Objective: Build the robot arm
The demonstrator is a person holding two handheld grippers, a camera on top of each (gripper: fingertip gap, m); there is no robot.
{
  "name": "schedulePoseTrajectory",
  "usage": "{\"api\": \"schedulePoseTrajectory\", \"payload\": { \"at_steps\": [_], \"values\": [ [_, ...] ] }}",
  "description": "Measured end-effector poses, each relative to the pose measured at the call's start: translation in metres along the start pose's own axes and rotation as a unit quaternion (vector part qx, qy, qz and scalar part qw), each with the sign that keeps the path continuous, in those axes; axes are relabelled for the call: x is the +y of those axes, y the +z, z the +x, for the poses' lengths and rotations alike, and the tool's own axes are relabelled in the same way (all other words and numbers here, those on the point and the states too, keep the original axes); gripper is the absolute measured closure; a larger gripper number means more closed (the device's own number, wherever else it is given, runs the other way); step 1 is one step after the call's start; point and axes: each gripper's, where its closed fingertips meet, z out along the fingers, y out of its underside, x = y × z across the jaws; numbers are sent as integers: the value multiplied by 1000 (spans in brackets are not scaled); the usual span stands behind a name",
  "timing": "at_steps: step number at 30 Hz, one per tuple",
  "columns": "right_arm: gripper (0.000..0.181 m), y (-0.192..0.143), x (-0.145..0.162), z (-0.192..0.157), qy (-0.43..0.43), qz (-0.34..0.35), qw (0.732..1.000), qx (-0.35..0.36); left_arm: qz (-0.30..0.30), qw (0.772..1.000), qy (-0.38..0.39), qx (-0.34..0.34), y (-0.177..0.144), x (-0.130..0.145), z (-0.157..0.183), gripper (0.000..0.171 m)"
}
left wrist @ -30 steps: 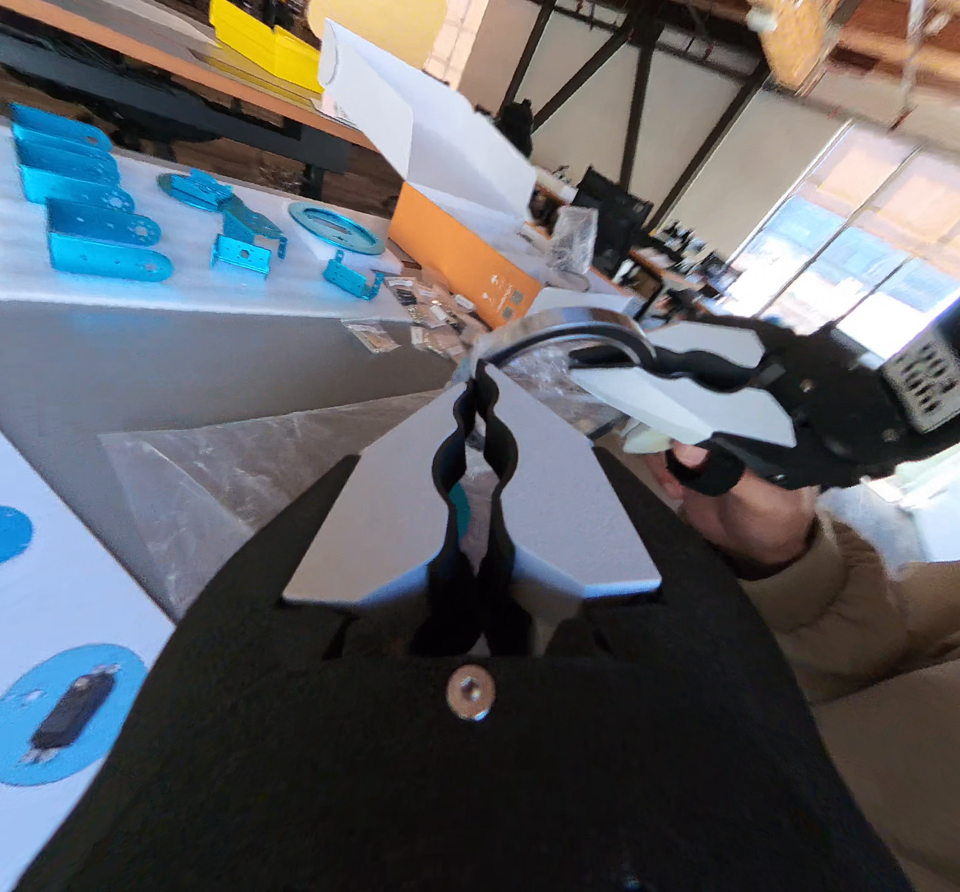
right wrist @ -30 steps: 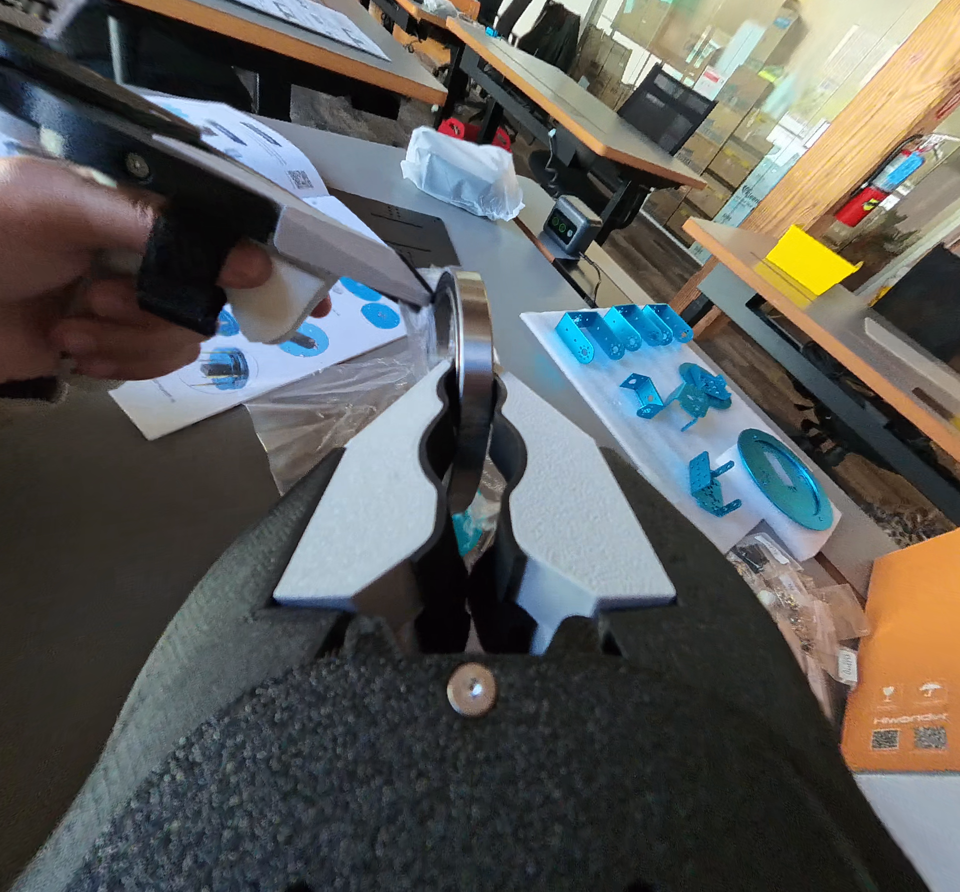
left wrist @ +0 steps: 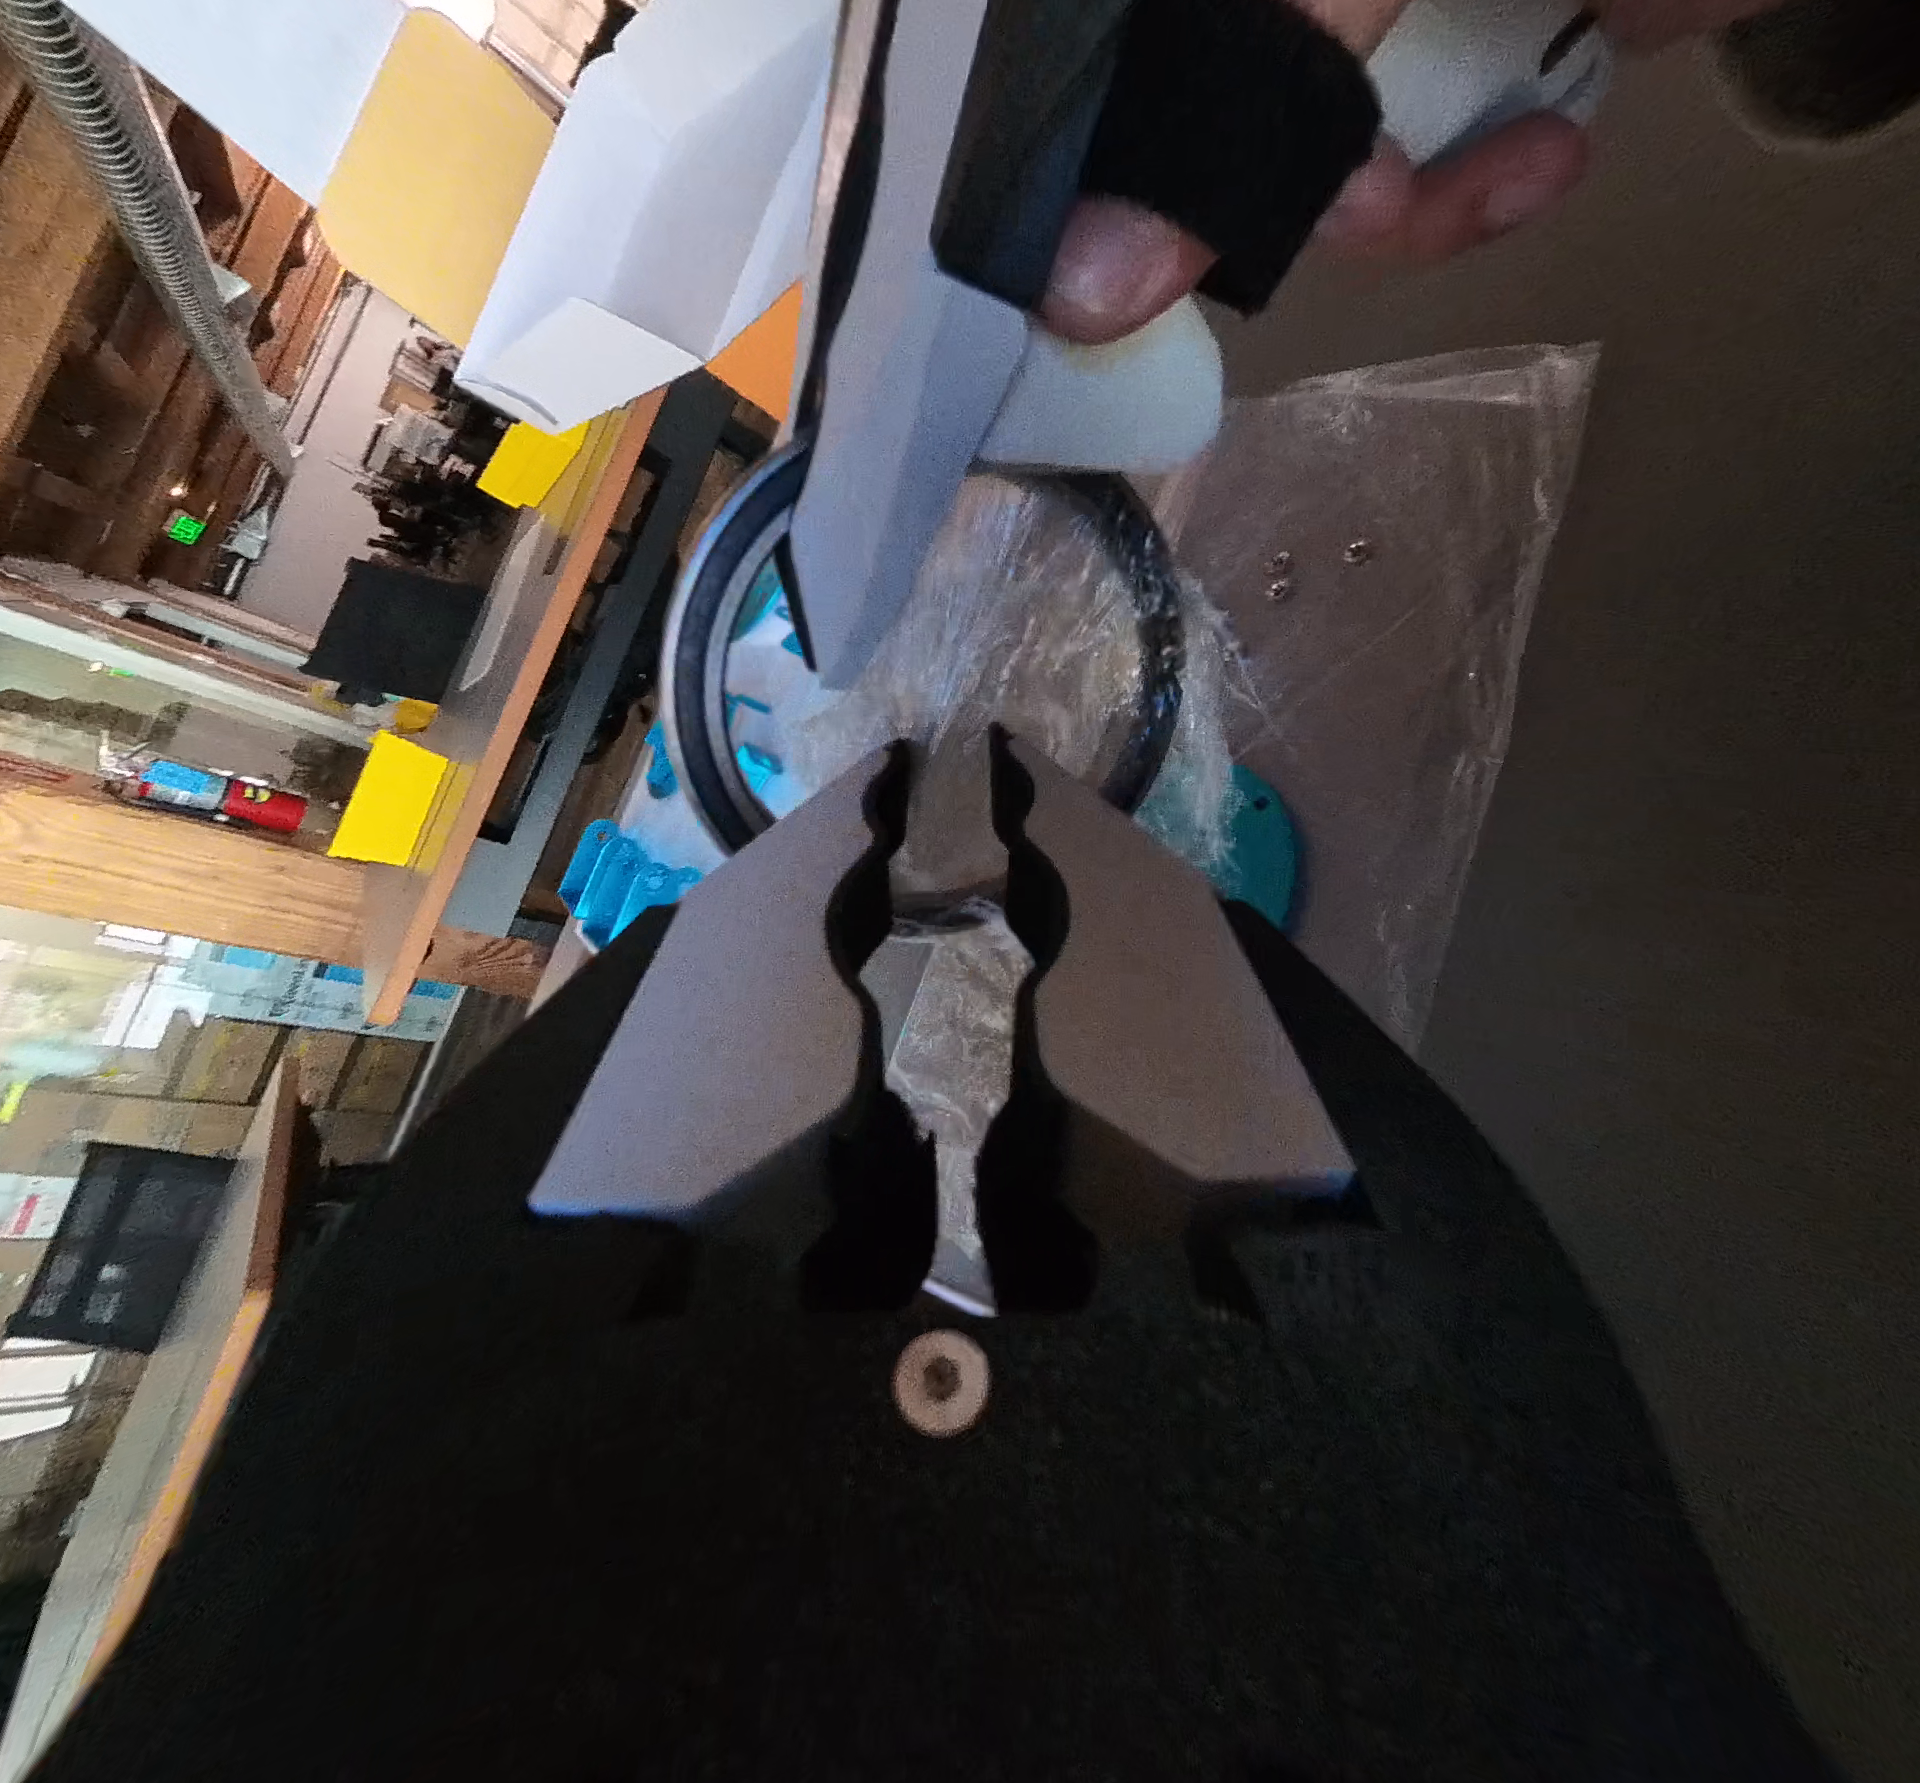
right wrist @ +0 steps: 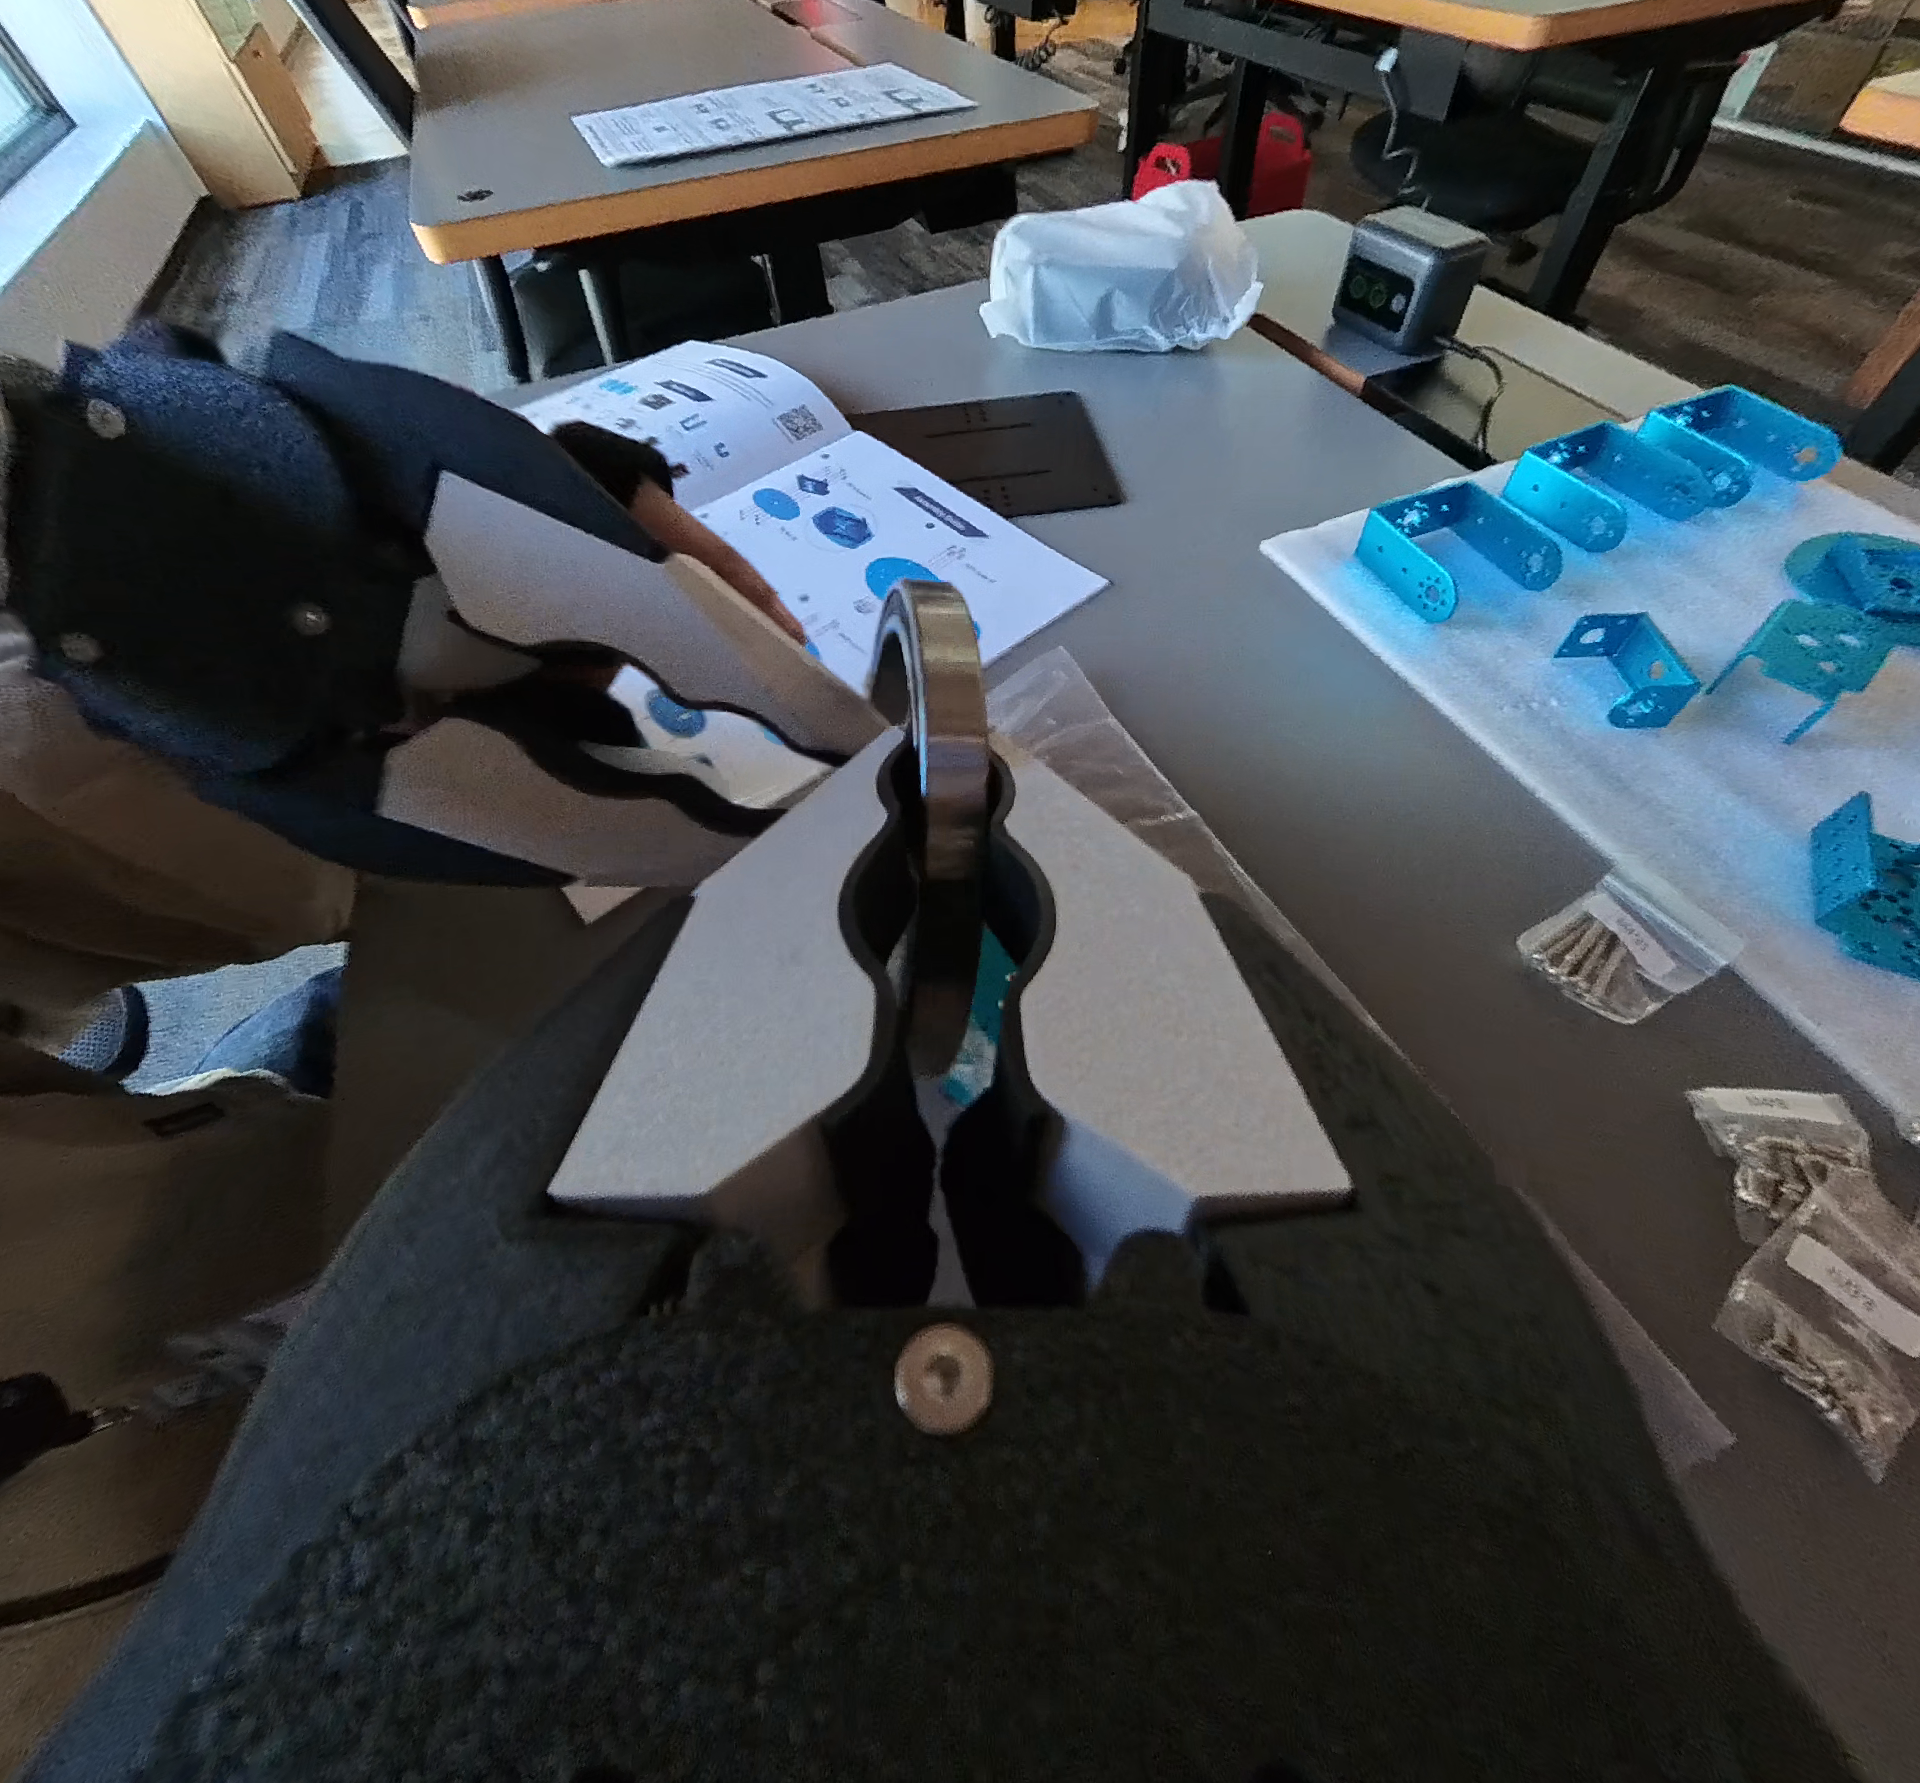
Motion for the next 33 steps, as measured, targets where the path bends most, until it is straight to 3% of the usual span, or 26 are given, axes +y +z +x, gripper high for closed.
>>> {"api": "schedulePoseTrajectory", "payload": {
  "at_steps": [1,3,7,11,14,19,26,29,31,33],
  "values": [
    [175,-1,-3,-4,9,8,1000,-15,-3,1000,3,-10,1,0,-2,158],
    [176,-2,-9,-15,30,19,998,-57,-15,1000,-7,-13,4,4,-2,163],
    [176,2,4,-20,24,-7,996,-90,-49,997,4,56,6,14,19,171],
    [175,-7,10,-15,-10,-25,995,-92,-37,996,38,68,-12,10,18,171],
    [176,-13,12,-22,21,-15,991,-133,-20,995,27,94,-23,4,22,171],
    [175,-4,15,-22,35,-40,986,-156,-22,996,79,47,-22,4,15,171],
    [158,7,9,-46,56,-115,959,-253,-67,977,193,66,-19,24,22,171],
    [170,19,24,-48,-3,-185,952,-243,-76,971,216,73,-21,26,22,171],
    [172,22,19,-42,-35,-188,956,-221,-75,972,213,60,-23,25,16,171],
    [172,20,8,-41,-40,-167,960,-220,-47,985,160,38,-29,19,6,168]
  ]
}}
